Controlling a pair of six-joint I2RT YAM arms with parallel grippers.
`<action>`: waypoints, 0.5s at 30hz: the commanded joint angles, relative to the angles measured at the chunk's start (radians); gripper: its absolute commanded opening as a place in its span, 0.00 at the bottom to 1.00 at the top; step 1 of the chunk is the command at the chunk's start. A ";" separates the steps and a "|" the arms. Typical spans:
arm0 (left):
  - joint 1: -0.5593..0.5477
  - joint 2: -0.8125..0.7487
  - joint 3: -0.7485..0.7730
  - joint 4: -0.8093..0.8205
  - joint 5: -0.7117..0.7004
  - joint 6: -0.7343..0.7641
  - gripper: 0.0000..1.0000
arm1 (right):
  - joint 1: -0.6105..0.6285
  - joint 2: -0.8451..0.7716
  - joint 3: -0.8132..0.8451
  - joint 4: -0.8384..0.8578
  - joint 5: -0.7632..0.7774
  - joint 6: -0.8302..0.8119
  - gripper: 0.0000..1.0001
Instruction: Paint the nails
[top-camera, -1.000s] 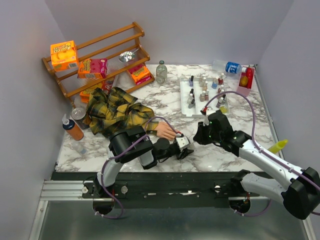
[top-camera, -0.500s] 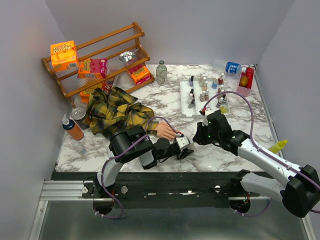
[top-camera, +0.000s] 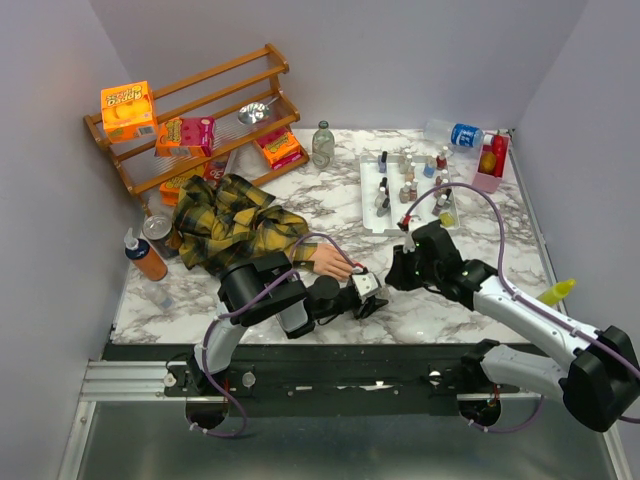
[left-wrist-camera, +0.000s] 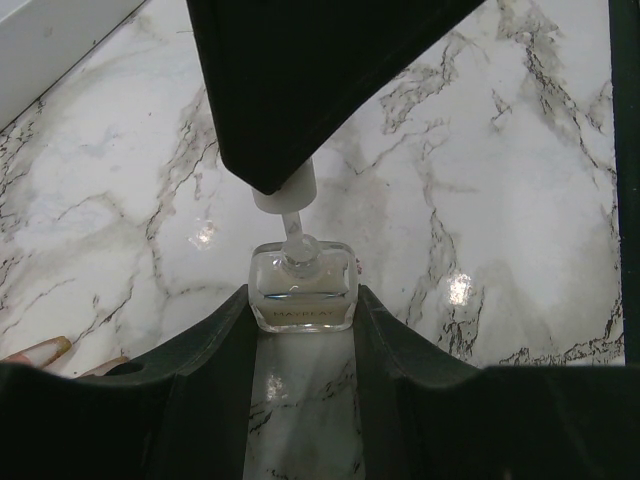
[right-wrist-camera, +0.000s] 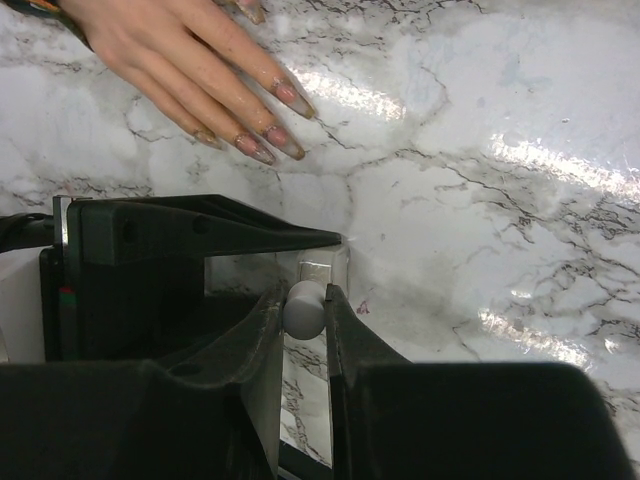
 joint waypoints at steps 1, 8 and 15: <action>0.000 0.030 0.001 0.088 0.025 0.011 0.39 | 0.009 0.011 0.012 0.011 -0.007 -0.019 0.01; 0.000 0.031 0.001 0.083 0.025 0.013 0.39 | 0.018 0.022 0.014 0.011 0.001 -0.021 0.01; 0.000 0.031 0.004 0.082 0.023 0.010 0.39 | 0.049 0.027 0.014 0.003 0.035 -0.016 0.01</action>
